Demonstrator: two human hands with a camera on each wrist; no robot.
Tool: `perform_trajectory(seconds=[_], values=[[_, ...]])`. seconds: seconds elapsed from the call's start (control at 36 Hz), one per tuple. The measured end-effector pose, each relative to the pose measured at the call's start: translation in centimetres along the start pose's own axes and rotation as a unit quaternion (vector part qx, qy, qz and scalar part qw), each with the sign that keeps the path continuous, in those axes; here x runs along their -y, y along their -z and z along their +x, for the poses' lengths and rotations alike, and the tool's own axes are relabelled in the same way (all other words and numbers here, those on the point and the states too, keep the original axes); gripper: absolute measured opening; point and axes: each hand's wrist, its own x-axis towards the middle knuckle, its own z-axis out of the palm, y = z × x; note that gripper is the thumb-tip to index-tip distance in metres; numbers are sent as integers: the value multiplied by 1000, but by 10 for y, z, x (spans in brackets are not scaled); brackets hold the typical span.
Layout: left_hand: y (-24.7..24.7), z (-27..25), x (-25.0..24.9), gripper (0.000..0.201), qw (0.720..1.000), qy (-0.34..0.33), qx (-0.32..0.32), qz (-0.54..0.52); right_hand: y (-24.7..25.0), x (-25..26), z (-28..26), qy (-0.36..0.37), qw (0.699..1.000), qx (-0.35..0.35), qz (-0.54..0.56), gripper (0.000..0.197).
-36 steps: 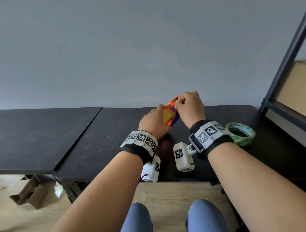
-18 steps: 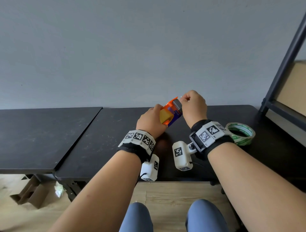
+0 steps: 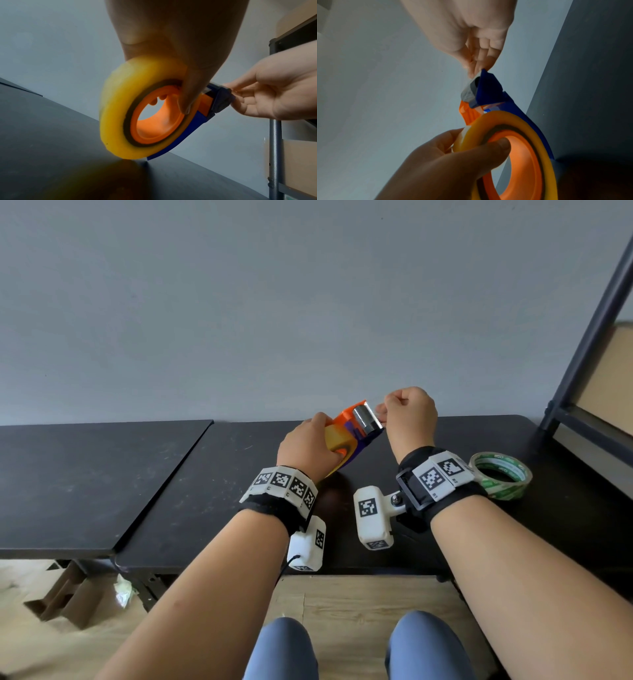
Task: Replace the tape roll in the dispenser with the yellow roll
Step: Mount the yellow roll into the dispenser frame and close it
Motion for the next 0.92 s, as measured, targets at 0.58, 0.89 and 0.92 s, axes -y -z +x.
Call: perform_trajectory(seconds=[0.58, 0.89, 0.92], values=[[3, 6, 14, 55, 994, 17, 37, -98, -2, -1, 2, -103, 991, 88, 0, 8], [4, 6, 15, 53, 993, 12, 32, -114, -5, 5, 3, -141, 986, 87, 15, 11], [4, 5, 15, 53, 992, 12, 33, -118, -5, 5, 2, -147, 985, 89, 19, 10]])
